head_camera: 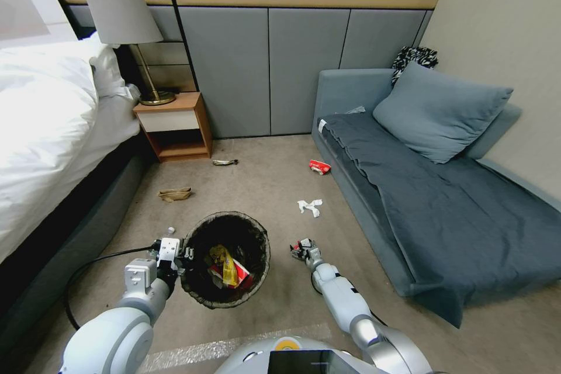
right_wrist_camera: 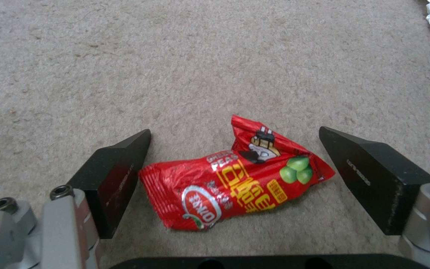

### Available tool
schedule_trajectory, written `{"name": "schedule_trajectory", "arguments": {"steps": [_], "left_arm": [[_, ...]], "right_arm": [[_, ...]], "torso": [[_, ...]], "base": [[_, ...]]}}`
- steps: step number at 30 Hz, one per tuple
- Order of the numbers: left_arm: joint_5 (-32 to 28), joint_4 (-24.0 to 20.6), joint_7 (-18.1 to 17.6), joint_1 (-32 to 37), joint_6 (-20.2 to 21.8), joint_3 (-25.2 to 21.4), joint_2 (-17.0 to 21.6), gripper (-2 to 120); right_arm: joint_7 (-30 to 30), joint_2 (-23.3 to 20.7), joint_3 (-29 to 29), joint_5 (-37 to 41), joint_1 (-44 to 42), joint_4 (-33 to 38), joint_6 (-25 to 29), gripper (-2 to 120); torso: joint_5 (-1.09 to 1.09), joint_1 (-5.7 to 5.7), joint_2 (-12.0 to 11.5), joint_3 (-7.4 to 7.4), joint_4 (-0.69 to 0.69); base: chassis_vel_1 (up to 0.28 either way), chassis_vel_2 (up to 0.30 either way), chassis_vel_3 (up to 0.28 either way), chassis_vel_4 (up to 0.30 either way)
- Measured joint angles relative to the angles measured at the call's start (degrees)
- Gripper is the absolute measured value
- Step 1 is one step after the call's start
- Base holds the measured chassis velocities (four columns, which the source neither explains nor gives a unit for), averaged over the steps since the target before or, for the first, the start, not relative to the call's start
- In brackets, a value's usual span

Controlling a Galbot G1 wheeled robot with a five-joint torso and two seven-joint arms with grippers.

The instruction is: Pick up the trash bin, then pick up the garbage from the floor and place it into the trash bin.

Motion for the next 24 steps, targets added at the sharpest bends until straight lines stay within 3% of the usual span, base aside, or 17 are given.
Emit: {"name": "schedule_trajectory", "arguments": {"steps": [8, 9, 21, 24], "left_arm": [[0.1, 0.0, 0.2, 0.0, 0.0, 0.0, 0.0, 1], [0.1, 0.0, 0.2, 0.1, 0.0, 0.0, 0.1, 1], [0.2, 0.0, 0.3, 0.1, 0.0, -0.1, 0.4, 1], [0.2, 0.0, 0.4, 0.1, 0.0, -0.1, 0.4, 1]], "right_arm": [[0.1, 0.0, 0.0, -0.2, -1.1, 1.1, -0.2, 65], [0.1, 0.0, 0.1, -0.4, -1.2, 1.2, -0.2, 55], [0.5, 0.1, 0.4, -0.6, -2.0, 2.0, -0.6, 17], [0.8, 0.1, 0.4, -0.9, -2.2, 2.1, -0.7, 2]], "torso": [[0.02, 0.00, 0.0, 0.00, 0.01], [0.02, 0.00, 0.0, 0.00, 0.02], [-0.03, 0.00, 0.0, 0.00, 0.01], [-0.03, 0.00, 0.0, 0.00, -0.01]], "base": [[0.000, 0.000, 0.000, 0.000], [0.000, 0.000, 0.000, 0.000], [0.000, 0.000, 0.000, 0.000], [0.000, 0.000, 0.000, 0.000]]}}
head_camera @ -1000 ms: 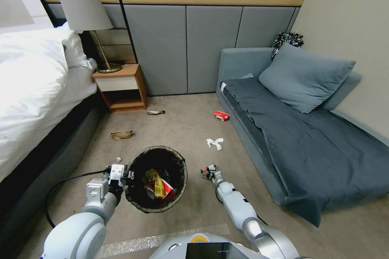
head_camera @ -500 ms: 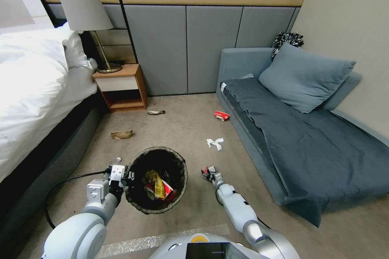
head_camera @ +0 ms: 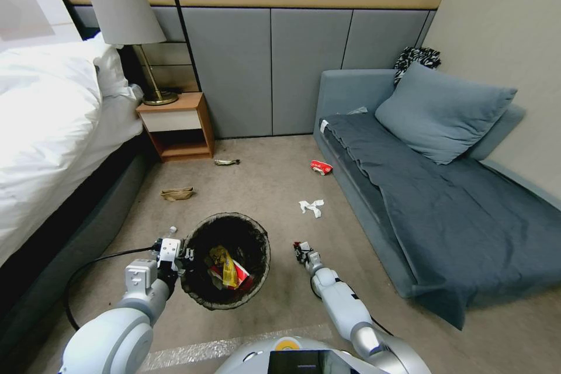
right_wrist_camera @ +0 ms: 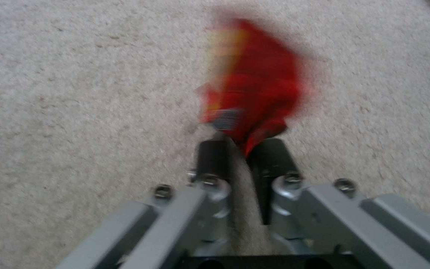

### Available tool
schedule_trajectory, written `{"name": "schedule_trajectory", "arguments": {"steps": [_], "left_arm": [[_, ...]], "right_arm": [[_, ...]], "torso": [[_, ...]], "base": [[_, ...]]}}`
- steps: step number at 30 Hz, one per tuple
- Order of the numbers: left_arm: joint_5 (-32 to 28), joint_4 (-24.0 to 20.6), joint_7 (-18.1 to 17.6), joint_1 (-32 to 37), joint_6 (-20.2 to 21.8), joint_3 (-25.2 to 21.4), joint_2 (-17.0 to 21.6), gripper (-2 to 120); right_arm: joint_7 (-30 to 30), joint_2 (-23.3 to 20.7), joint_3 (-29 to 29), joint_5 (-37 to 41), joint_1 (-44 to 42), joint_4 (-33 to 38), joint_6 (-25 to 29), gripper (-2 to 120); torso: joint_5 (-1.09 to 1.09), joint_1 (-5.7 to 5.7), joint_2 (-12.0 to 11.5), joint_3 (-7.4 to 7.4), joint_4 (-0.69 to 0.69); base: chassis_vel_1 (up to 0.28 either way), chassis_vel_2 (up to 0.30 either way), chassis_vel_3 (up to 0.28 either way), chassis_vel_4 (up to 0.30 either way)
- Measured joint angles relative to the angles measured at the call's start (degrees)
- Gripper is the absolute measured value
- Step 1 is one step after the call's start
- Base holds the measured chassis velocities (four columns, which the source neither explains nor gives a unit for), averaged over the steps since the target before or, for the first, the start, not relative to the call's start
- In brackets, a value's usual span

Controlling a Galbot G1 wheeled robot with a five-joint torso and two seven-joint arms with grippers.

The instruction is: Pick up the trash bin, then pick up the garbage from the floor and place it into the trash bin.

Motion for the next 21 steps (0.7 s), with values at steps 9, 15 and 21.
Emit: {"name": "schedule_trajectory", "arguments": {"steps": [9, 15, 21], "left_arm": [[0.0, 0.0, 0.0, 0.2, 0.0, 0.0, 0.1, 1], [0.0, 0.0, 0.0, 0.3, 0.0, -0.1, 0.1, 1], [0.0, 0.0, 0.0, 0.3, 0.0, -0.1, 0.2, 1]], "right_arm": [[0.1, -0.1, 0.0, -0.2, -0.4, 0.8, -0.2, 0], [0.2, -0.1, -0.1, -0.2, -0.5, 1.1, -0.3, 0], [0.3, -0.3, -0.1, -0.2, -0.8, 1.7, -0.4, 0]], "torso": [[0.02, 0.00, 0.0, 0.00, 0.00], [0.02, 0.00, 0.0, 0.00, 0.00], [0.02, 0.00, 0.0, 0.00, 0.00]], "base": [[0.000, 0.000, 0.000, 0.000], [0.000, 0.000, 0.000, 0.000], [0.000, 0.000, 0.000, 0.000]]}}
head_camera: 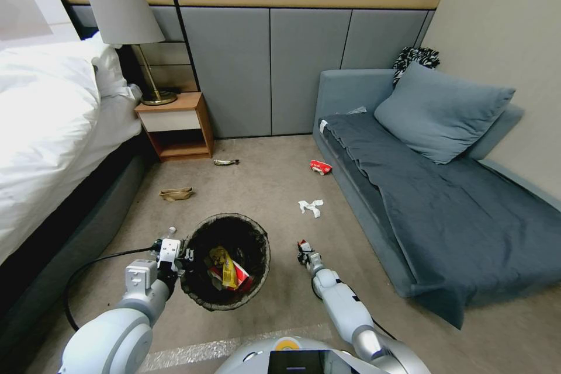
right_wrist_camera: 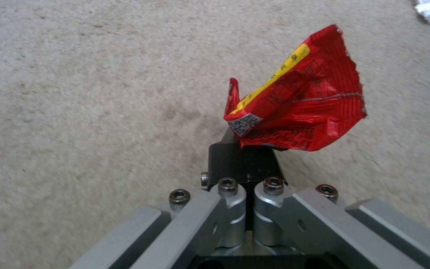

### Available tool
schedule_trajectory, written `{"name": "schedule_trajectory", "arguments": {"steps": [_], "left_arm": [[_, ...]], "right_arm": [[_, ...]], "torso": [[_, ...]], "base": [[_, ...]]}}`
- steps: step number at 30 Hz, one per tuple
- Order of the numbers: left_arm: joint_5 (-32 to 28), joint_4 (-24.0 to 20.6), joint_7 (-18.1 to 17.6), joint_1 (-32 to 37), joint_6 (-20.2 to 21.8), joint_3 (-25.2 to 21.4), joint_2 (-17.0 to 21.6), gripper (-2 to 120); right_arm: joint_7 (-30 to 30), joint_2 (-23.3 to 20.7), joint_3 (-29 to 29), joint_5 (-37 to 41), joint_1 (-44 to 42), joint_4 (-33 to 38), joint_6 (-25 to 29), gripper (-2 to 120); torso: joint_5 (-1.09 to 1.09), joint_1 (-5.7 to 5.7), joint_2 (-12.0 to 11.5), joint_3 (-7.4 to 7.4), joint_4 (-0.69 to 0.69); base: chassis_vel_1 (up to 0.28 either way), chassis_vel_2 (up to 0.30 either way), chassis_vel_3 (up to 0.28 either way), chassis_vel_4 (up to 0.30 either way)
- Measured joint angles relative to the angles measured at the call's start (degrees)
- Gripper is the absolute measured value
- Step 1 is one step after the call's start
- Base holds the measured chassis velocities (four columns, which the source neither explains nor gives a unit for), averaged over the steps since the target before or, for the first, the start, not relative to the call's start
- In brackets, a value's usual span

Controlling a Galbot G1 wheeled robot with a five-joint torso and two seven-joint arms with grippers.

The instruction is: Pick up the trash bin, then pick up the garbage from the floor and place it into the trash bin.

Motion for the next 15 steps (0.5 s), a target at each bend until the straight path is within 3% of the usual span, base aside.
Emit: {"name": "schedule_trajectory", "arguments": {"steps": [8, 11, 12, 15], "left_arm": [[-0.3, 0.0, 0.0, -0.6, 0.0, -0.1, 0.4, 1], [-1.2, 0.0, 0.0, -1.1, 0.0, -0.5, 0.9, 1], [-1.2, 0.0, 0.0, -1.1, 0.0, -0.5, 0.9, 1], [-1.8, 0.0, -0.1, -1.3, 0.0, -0.6, 1.1, 1]], "right_arm": [[1.4, -1.9, -0.3, 0.5, -2.6, 6.8, -0.6, 0], [1.8, -5.3, -1.7, 2.0, -5.3, 17.8, -2.5, 0], [1.8, -5.3, -1.7, 2.0, -5.3, 17.8, -2.5, 0], [2.6, -11.0, -4.2, 7.4, -8.3, 34.7, -8.1, 0]], "torso": [[0.00, 0.00, 0.0, 0.00, -0.02], [0.00, 0.00, 0.0, 0.00, 0.00], [0.00, 0.00, 0.0, 0.00, 0.00], [0.01, 0.00, 0.0, 0.00, 0.01]], "base": [[0.000, 0.000, 0.000, 0.000], [0.000, 0.000, 0.000, 0.000], [0.000, 0.000, 0.000, 0.000], [0.000, 0.000, 0.000, 0.000]]}}
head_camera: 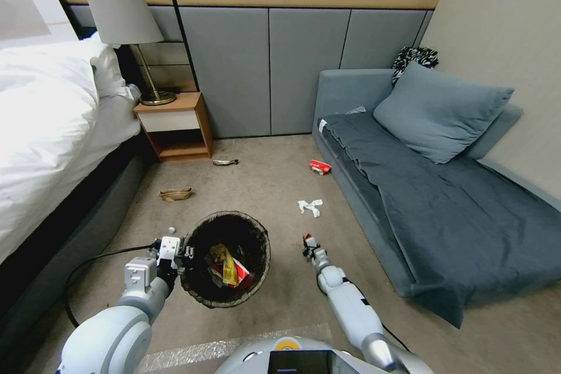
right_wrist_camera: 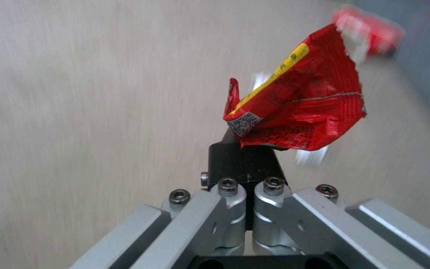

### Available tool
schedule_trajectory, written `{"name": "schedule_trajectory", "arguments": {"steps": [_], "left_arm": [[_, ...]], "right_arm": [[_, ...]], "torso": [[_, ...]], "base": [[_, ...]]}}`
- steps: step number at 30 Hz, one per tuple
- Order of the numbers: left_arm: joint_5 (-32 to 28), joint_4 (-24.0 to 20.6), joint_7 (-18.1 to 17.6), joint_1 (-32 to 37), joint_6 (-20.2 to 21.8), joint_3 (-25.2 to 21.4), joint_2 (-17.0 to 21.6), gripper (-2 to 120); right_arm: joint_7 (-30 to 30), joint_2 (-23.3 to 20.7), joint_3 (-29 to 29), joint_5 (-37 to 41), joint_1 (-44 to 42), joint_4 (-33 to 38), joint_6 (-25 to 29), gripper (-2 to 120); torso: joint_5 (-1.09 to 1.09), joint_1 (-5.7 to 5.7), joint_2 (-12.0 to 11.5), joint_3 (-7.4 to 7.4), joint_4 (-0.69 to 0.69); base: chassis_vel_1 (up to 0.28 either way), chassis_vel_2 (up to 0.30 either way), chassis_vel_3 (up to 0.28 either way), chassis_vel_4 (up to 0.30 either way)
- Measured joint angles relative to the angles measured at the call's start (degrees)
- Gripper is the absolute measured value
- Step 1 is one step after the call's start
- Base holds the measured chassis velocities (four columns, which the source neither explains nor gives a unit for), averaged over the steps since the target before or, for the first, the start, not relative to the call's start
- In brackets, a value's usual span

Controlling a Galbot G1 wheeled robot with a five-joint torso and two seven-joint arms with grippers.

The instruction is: Pick up the trash bin, then pick up the garbage from the floor and place it into the trash bin.

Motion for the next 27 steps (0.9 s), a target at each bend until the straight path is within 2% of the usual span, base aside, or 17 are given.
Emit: {"name": "schedule_trajectory", "arguments": {"steps": [1, 4, 5, 8, 9, 12, 14, 16, 21, 27], "left_arm": [[0.0, 0.0, 0.0, 0.0, 0.0, 0.0, 0.0, 1], [-0.4, 0.0, -0.1, -0.2, 0.0, 0.3, 0.3, 1], [-0.4, 0.0, -0.1, -0.2, 0.0, 0.3, 0.3, 1], [-0.5, 0.0, -0.2, -0.5, 0.0, 0.7, 0.4, 1], [-0.5, 0.0, -0.2, -0.5, 0.0, 0.7, 0.4, 1], [-0.5, 0.0, -0.2, -0.5, 0.0, 1.0, 0.6, 1], [-0.5, 0.0, -0.2, -0.5, 0.0, 1.0, 0.6, 1], [-0.5, 0.0, -0.2, -0.4, 0.0, 1.0, 0.7, 1], [-0.5, 0.0, -0.2, -0.8, 0.0, 1.2, 1.0, 1], [-0.5, 0.0, -0.2, -1.2, 0.0, 1.4, 1.7, 1]], "right_arm": [[0.0, 0.0, 0.0, 0.0, 0.0, 0.0, 0.0, 0], [0.8, -4.8, -1.0, 5.1, -2.1, 12.2, -5.5, 0], [0.8, -4.8, -1.0, 5.1, -2.1, 12.2, -5.5, 0], [1.2, -10.8, -1.1, 9.4, -3.5, 22.4, -9.1, 0], [1.2, -10.8, -1.1, 9.4, -3.5, 22.4, -9.1, 0], [1.4, -17.4, -0.9, 15.1, -4.9, 31.9, -12.5, 0], [1.4, -17.6, -0.9, 15.2, -5.0, 32.1, -12.6, 0], [1.4, -20.8, -0.9, 19.2, -5.5, 37.2, -14.3, 0], [1.4, -23.1, -2.4, 23.9, -4.7, 43.9, -17.1, 0], [3.0, -24.6, -10.0, 31.0, 0.0, 52.0, -21.5, 0]], "torso": [[0.00, 0.00, 0.0, 0.00, 0.00], [0.00, 0.00, 0.0, 0.00, 0.01], [0.00, 0.00, 0.0, 0.00, 0.01], [0.02, 0.00, 0.0, 0.00, 0.00], [0.02, 0.00, 0.0, 0.00, 0.00], [0.02, 0.00, 0.0, 0.00, -0.01], [0.02, 0.00, 0.0, 0.00, -0.01], [0.00, 0.00, 0.0, 0.00, 0.00], [0.01, 0.00, 0.0, 0.00, 0.00], [-0.01, 0.00, 0.0, 0.00, 0.01]], "base": [[0.000, 0.000, 0.000, 0.000], [0.000, 0.000, 0.000, 0.000], [0.000, 0.000, 0.000, 0.000], [0.000, 0.000, 0.000, 0.000], [0.000, 0.000, 0.000, 0.000], [0.000, 0.000, 0.000, 0.000], [0.000, 0.000, 0.000, 0.000], [0.000, 0.000, 0.000, 0.000], [0.000, 0.000, 0.000, 0.000], [0.000, 0.000, 0.000, 0.000]]}}
